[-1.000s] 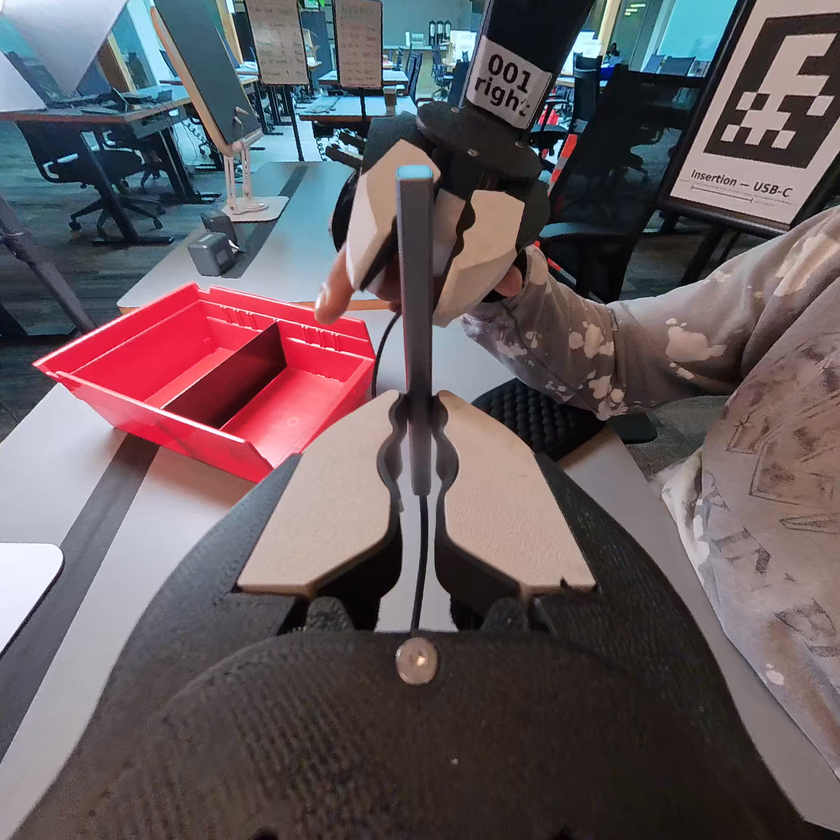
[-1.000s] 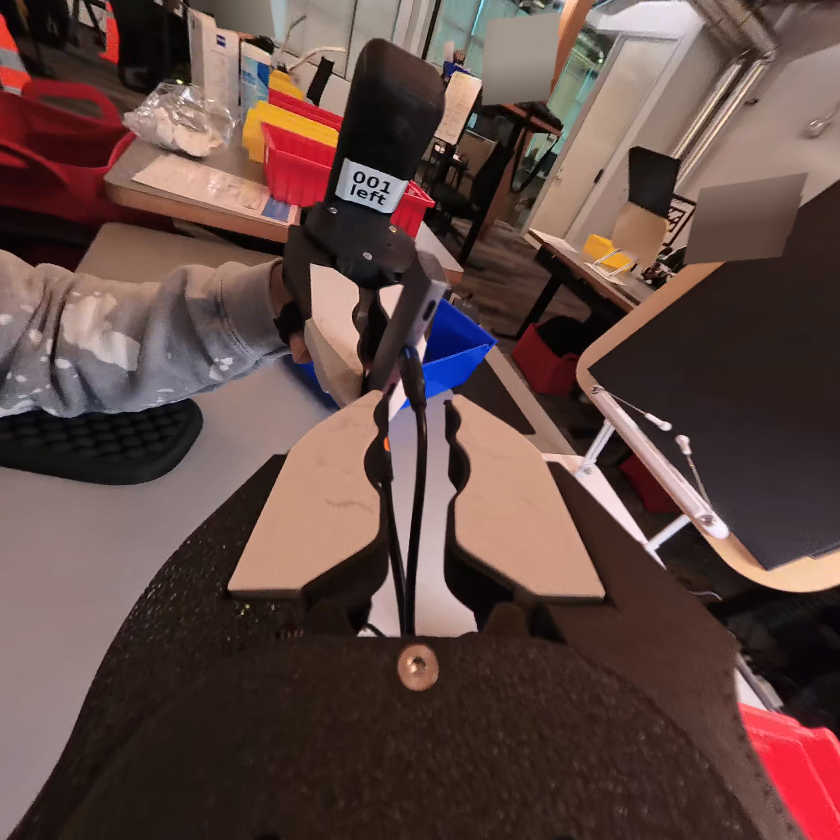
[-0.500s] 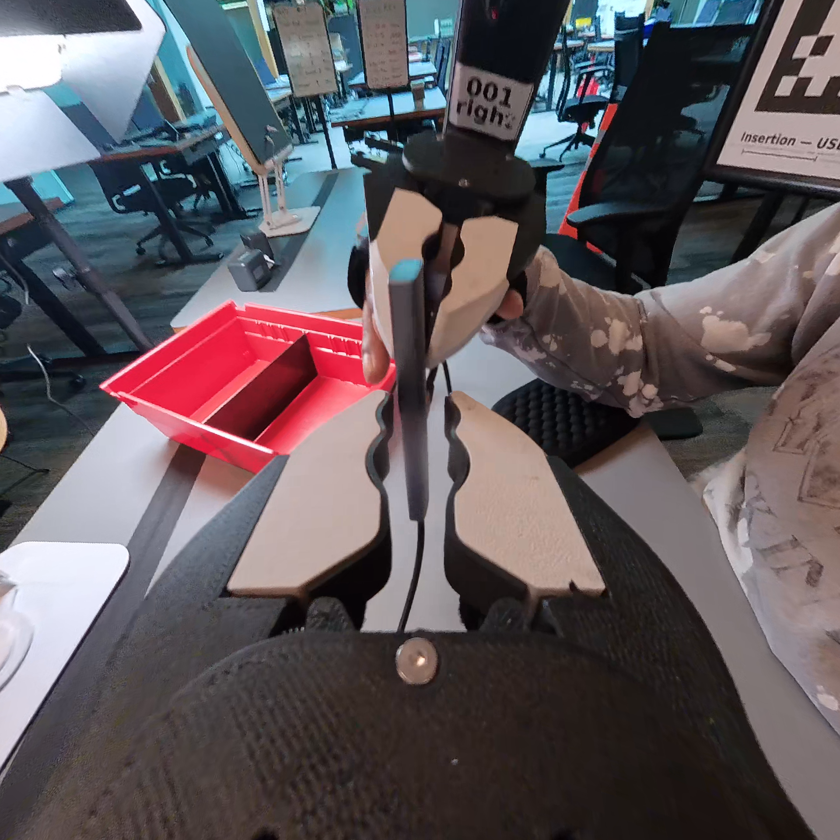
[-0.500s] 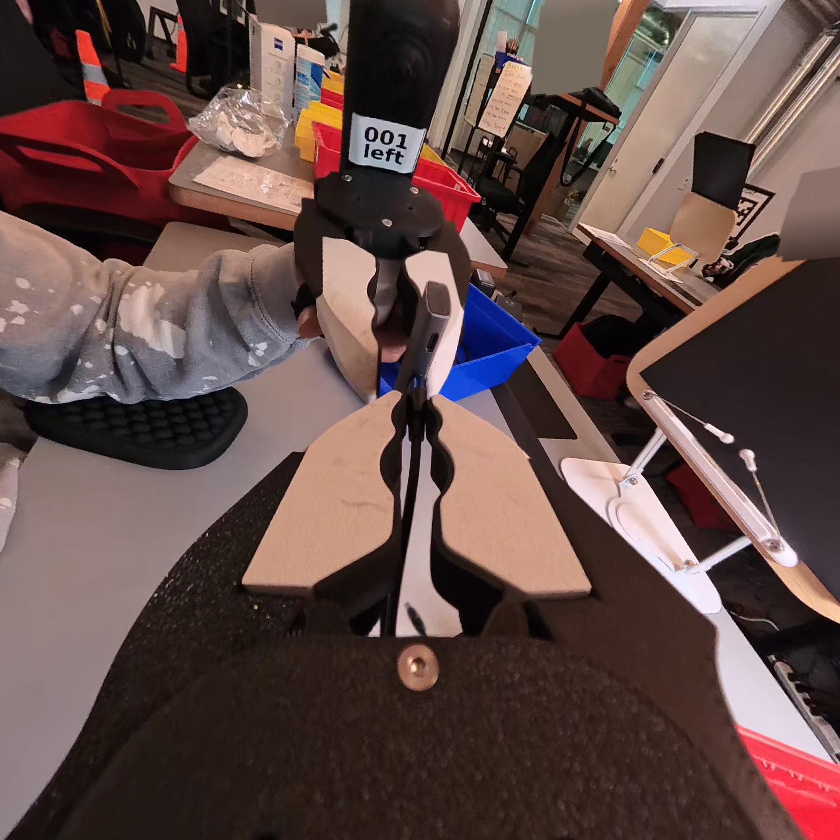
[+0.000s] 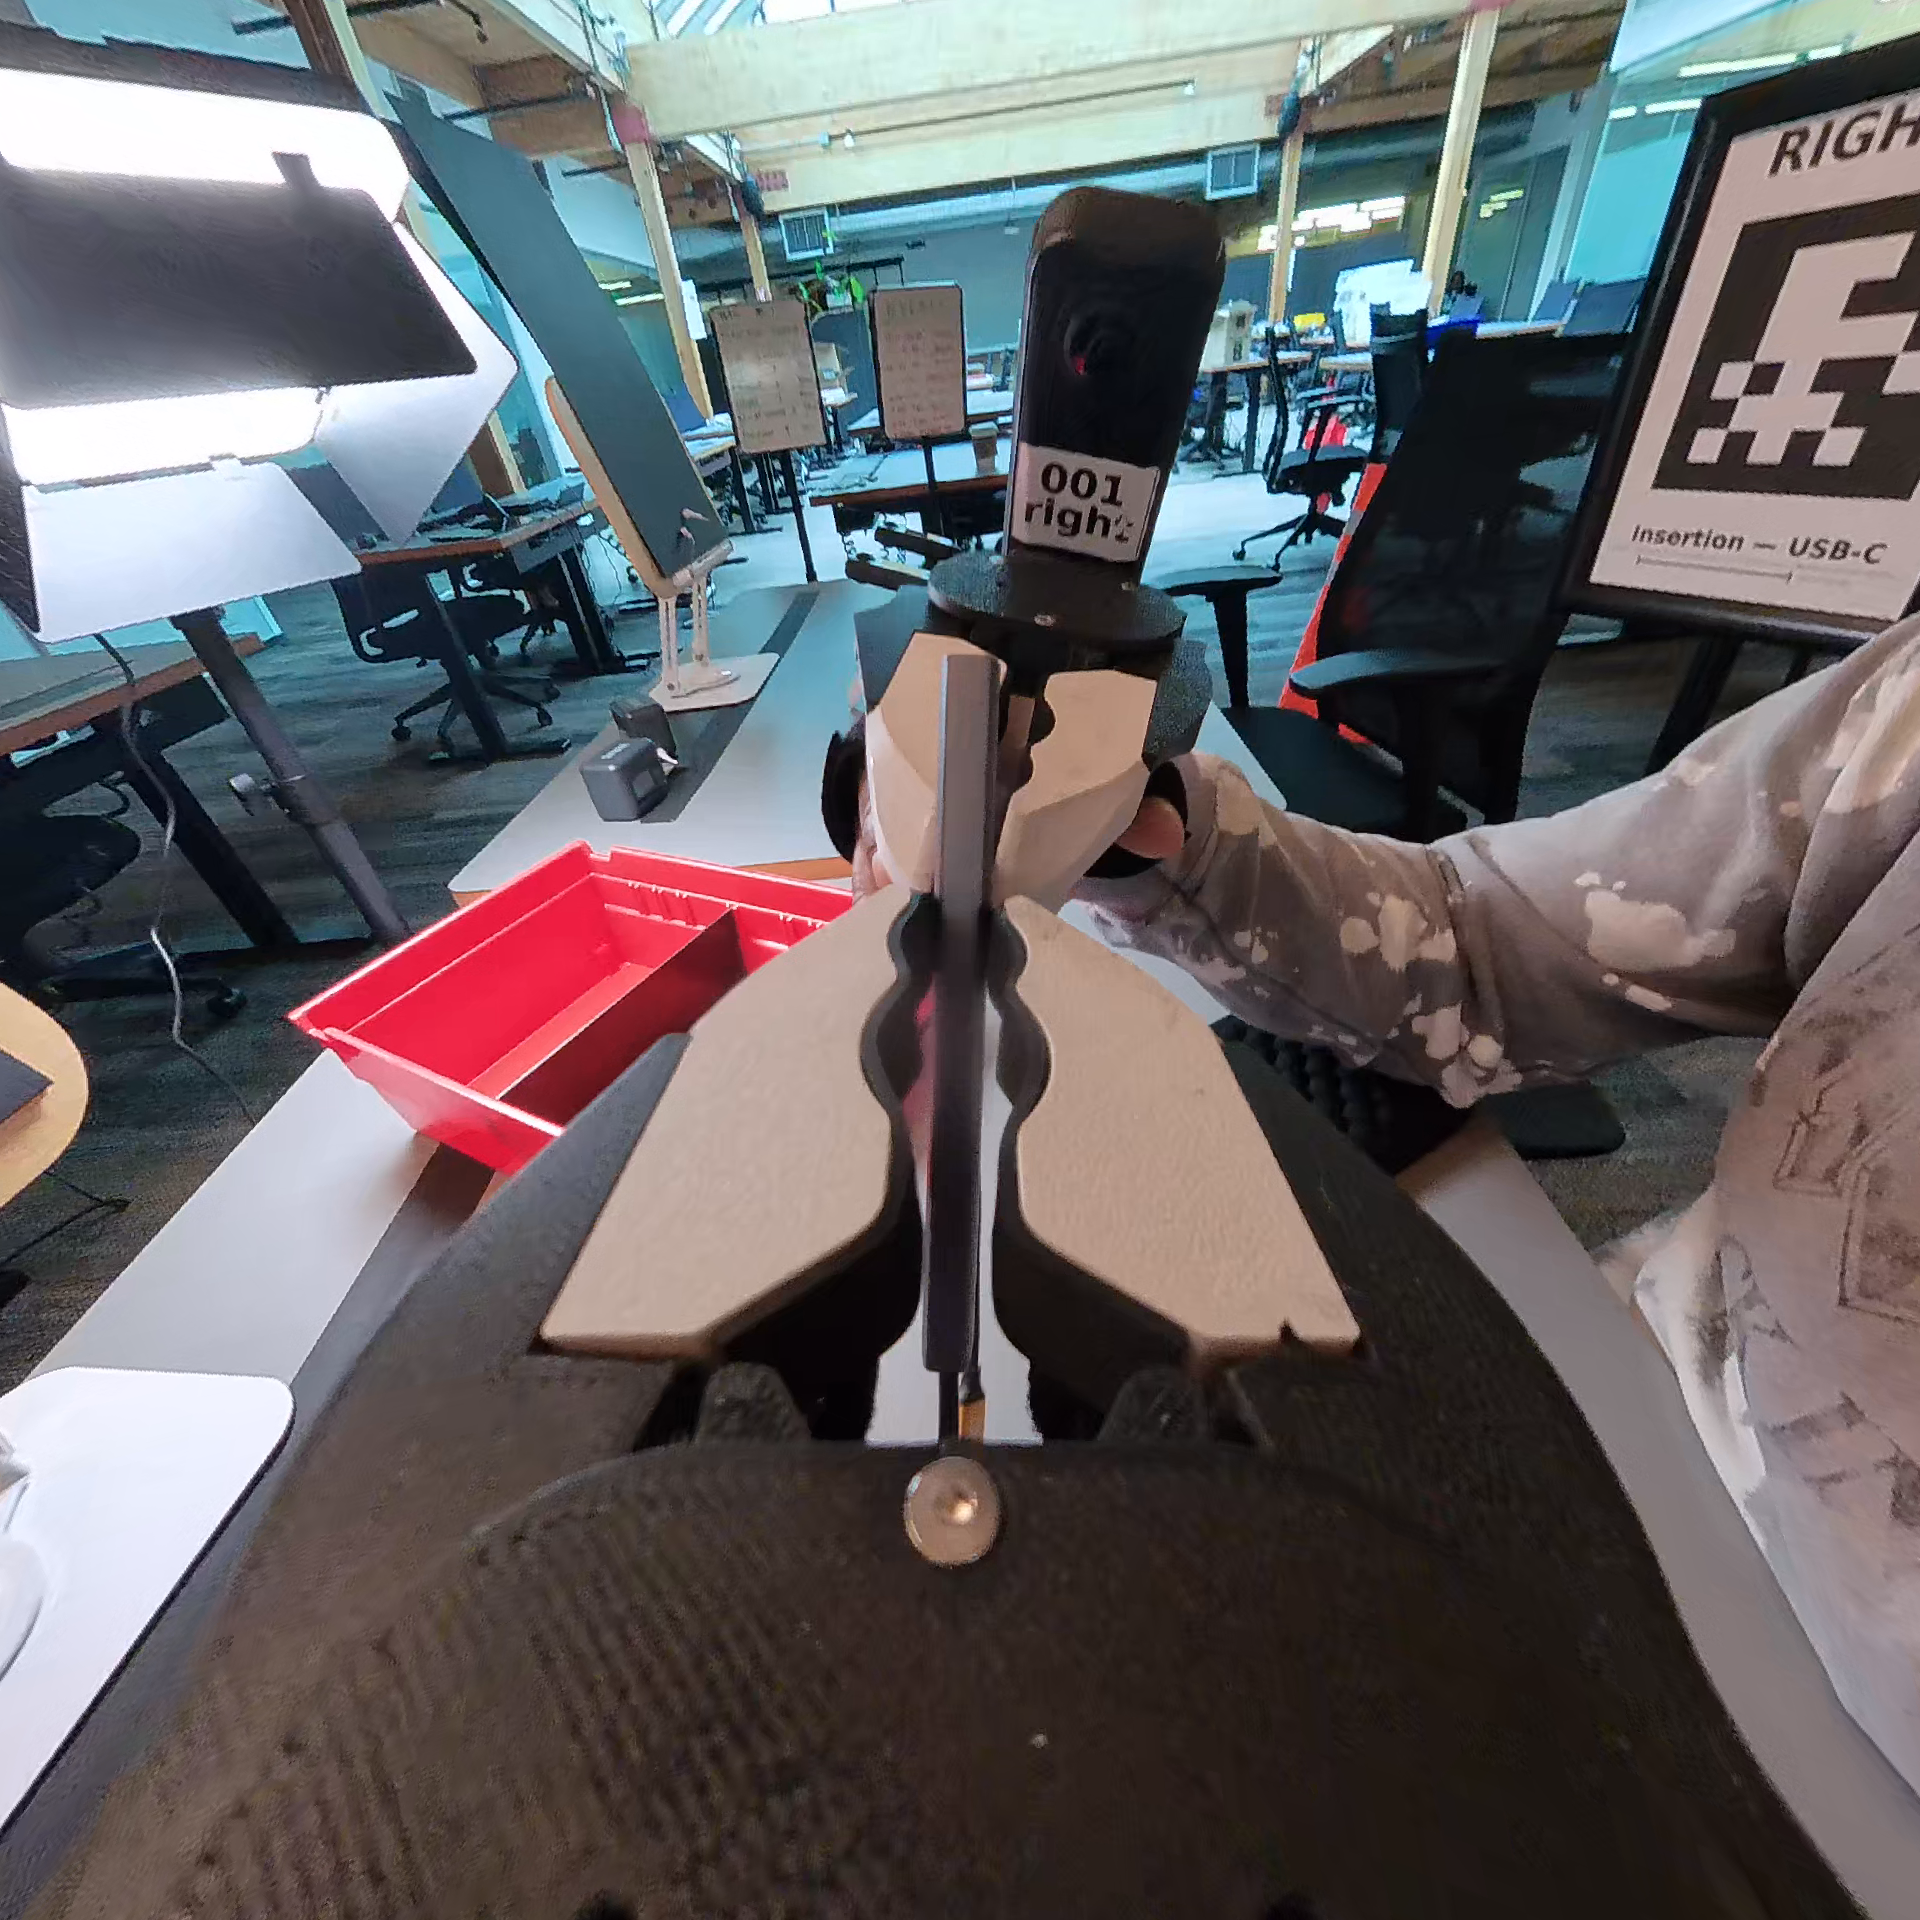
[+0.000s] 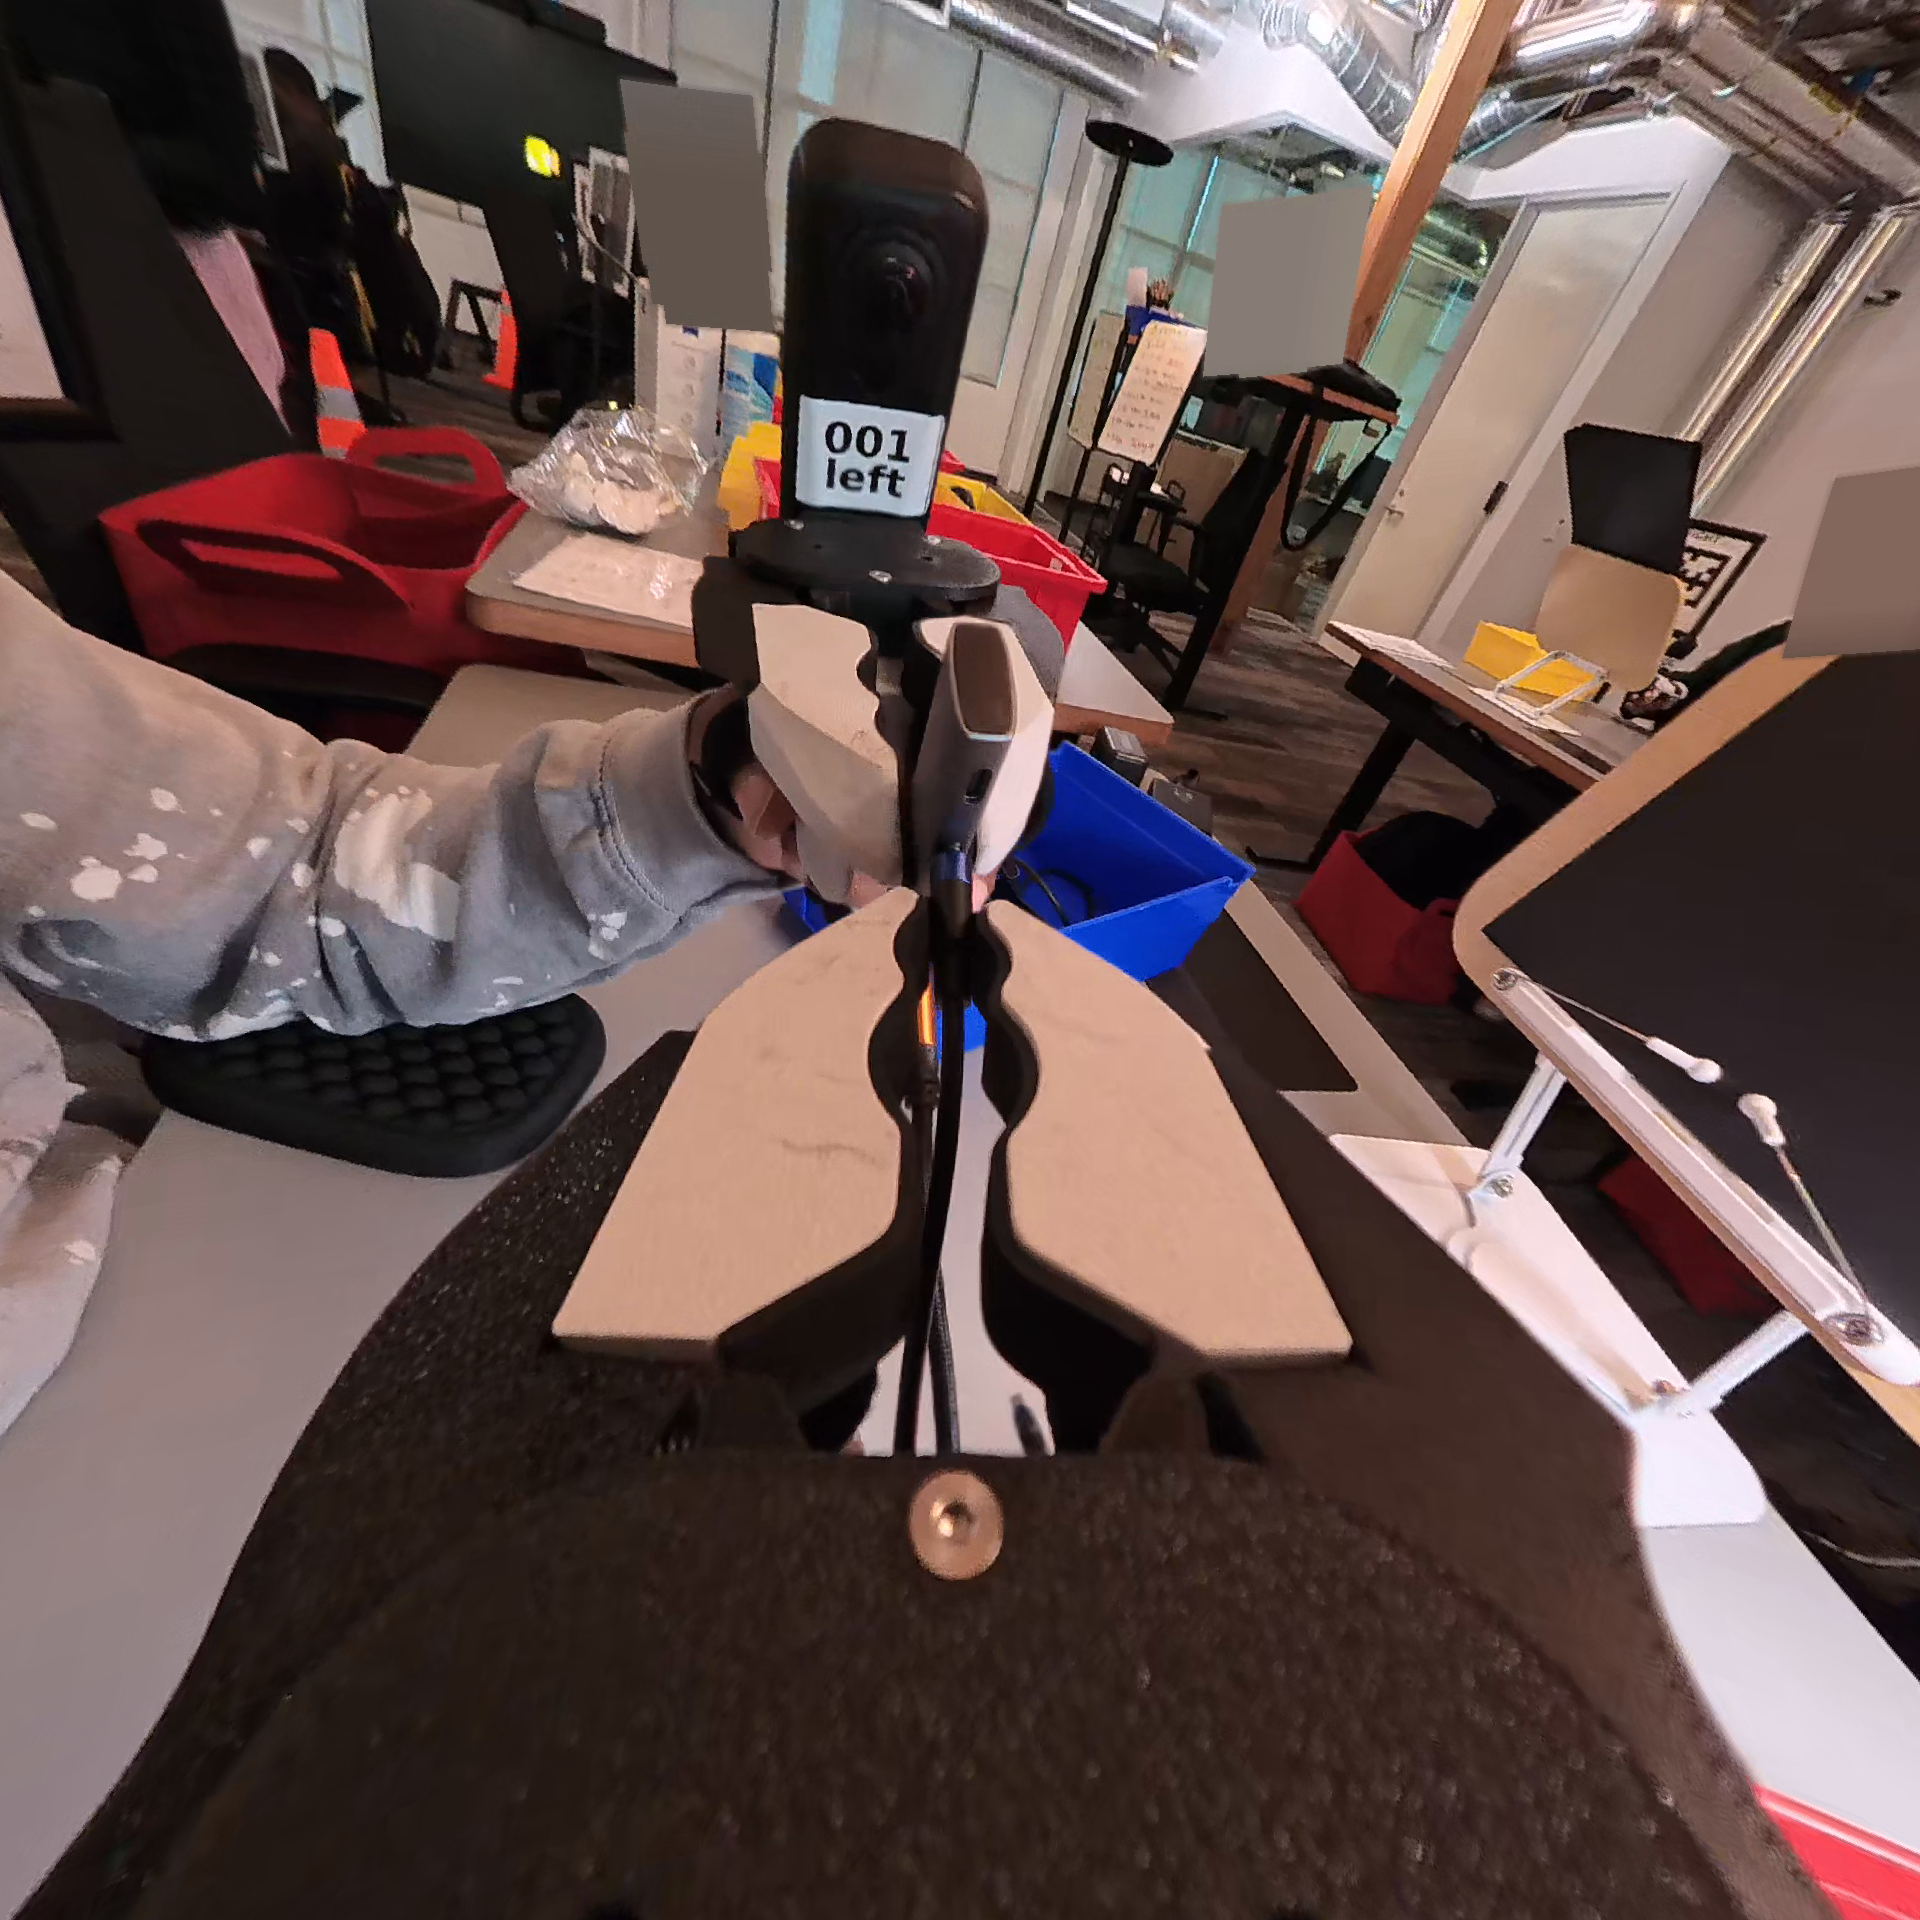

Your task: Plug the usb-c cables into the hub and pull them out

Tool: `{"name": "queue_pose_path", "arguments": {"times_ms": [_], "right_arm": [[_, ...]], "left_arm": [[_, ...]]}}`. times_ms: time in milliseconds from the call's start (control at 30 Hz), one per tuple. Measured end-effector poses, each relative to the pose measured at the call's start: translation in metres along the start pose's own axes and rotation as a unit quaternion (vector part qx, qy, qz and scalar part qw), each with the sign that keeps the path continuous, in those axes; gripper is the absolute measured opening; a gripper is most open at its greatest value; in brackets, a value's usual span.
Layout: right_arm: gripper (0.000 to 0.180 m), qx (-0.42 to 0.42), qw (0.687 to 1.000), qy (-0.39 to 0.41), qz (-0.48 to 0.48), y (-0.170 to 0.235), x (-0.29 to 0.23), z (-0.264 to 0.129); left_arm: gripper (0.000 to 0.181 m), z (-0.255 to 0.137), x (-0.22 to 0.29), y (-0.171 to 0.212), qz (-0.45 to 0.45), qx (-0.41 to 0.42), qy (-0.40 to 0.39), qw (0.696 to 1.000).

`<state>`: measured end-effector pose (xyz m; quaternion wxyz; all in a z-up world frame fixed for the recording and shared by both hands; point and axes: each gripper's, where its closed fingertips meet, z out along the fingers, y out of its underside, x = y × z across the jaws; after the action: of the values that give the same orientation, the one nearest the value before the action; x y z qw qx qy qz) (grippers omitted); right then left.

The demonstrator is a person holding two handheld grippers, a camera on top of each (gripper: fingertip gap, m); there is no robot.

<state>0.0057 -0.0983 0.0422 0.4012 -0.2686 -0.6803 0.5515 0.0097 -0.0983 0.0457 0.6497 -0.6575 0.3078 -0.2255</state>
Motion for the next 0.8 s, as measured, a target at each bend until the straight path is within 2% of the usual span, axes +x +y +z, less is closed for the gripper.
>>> {"name": "queue_pose_path", "arguments": {"times_ms": [467, 500, 567, 600, 667, 800], "right_arm": [[0.007, 0.046, 0.998, -0.001, 0.032, -0.003, 0.013, -0.002], [0.007, 0.03, 0.999, 0.003, 0.025, 0.004, 0.016, -0.005], [0.007, 0.028, 0.998, 0.033, 0.035, 0.018, 0.036, -0.02], [0.007, 0.048, 0.997, 0.019, 0.064, 0.015, 0.039, -0.028], [0.007, 0.056, 0.996, 0.027, 0.06, 0.008, 0.043, -0.037], [0.006, 0.039, 0.996, 0.081, 0.028, 0.003, 0.055, -0.049]], "left_arm": [[0.01, 0.003, -0.011, -0.013, -0.047, 0.084, -0.008, 0.995], [0.011, -0.003, -0.015, -0.021, -0.056, 0.119, -0.013, 0.991], [0.01, -0.047, -0.032, -0.051, -0.08, 0.213, -0.028, 0.973], [0.01, -0.063, -0.034, -0.053, -0.054, 0.204, -0.045, 0.977], [0.01, -0.072, -0.031, -0.046, -0.011, 0.134, -0.078, 0.988], [0.01, -0.079, -0.039, -0.042, -0.023, 0.09, -0.11, 0.99]]}}
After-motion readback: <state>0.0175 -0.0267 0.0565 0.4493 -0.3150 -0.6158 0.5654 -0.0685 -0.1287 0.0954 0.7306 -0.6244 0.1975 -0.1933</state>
